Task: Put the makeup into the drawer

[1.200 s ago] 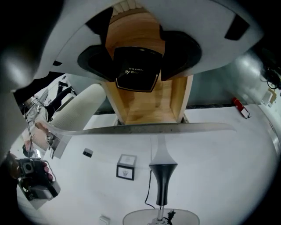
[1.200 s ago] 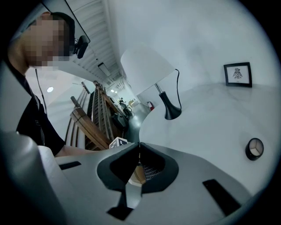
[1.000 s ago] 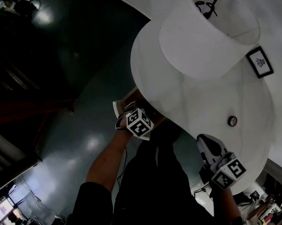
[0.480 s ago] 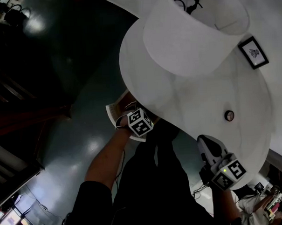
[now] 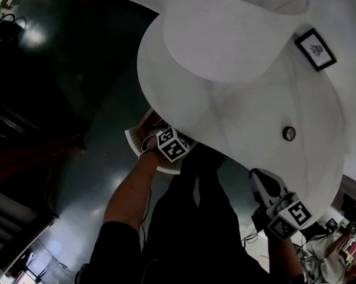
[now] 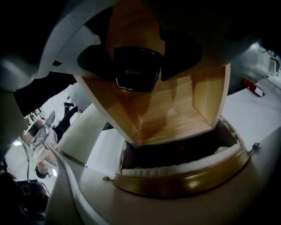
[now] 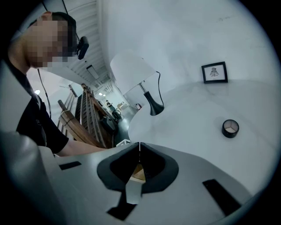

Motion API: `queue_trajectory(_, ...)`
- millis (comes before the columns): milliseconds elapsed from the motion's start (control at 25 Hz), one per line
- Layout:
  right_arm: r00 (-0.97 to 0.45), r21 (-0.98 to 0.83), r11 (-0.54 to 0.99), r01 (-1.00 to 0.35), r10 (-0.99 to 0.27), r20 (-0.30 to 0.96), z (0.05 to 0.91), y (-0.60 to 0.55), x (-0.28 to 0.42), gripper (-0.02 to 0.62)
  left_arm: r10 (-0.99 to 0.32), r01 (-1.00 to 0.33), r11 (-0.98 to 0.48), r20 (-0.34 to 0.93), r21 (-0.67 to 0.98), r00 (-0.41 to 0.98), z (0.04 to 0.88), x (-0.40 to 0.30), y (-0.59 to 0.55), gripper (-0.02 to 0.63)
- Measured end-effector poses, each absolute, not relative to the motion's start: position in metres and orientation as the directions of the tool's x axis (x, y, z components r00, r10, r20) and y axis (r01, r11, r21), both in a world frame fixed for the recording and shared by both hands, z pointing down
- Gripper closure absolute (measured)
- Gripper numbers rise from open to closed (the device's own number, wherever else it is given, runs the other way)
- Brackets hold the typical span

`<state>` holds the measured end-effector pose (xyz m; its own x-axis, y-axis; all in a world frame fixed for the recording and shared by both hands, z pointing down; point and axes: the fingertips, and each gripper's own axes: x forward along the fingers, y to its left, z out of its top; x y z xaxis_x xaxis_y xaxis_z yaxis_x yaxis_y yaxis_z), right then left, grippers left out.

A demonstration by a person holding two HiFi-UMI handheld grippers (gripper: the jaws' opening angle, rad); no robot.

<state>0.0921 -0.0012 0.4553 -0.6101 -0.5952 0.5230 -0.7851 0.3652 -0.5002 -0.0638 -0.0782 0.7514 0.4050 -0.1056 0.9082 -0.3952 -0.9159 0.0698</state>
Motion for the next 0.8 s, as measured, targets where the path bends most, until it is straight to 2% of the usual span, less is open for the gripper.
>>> queue_trajectory(280, -0.587, -0.514, 0.319, -0.796, -0.615, 0.527, 0.455, 0.006, 0.094, 0.578, -0.112, -0.529, -0.837, 0.903, 0.14, 0.416, 0.766, -0.068, -0.083, 0.262)
queue_trajectory(600, -0.586, -0.491, 0.339, -0.803, -0.599, 0.546, 0.461, 0.014, 0.09, 0.578, -0.126, -0.525, -0.837, 0.88, 0.153, 0.458, 0.761, -0.062, -0.084, 0.262)
queue_trajectory(800, -0.598, -0.495, 0.352, -0.794, -0.596, 0.536, 0.461, 0.014, 0.086, 0.578, -0.06, -0.553, -0.804, 0.894, 0.221, 0.444, 0.775, -0.066, -0.078, 0.262)
